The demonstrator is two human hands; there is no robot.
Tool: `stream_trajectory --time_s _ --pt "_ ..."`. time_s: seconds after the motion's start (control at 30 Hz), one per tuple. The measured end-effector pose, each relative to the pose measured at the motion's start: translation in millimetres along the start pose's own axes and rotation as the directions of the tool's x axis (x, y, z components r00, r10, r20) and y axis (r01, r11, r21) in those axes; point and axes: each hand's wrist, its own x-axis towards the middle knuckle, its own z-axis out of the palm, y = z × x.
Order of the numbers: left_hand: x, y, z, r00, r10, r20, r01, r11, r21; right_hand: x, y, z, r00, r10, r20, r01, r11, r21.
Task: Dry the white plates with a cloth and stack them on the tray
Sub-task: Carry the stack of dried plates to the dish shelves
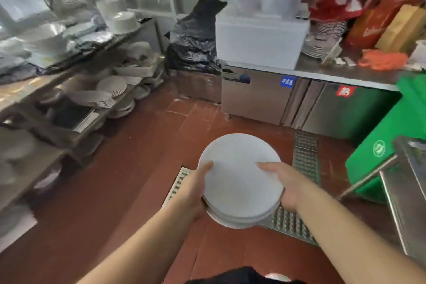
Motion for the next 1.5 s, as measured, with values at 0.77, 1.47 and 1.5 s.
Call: stream_trajectory --time_s 0.77,1.47,1.5 --pt "142.1 209.7 -167.7 0.777 -0.017 -0.630 -0.394 0.767 -0.507 270.9 -170.5 389.0 0.752 0.400 0.523 0.033 0.770 -0.637" --pt "228.6 383.0 -469.6 0.704 -0.119 -0.700 -0.430 0.713 -0.554 356.8 -151.2 766.2 0.685 0.529 0.501 -0.032 0.709 -0.705" --pt "232.6 394.5 -481.2 0.704 -0.122 -0.699 -0.431 0.710 -0.557 361.2 -152.6 782.9 0.683 0.530 0.502 -0.037 0.712 -0.701"
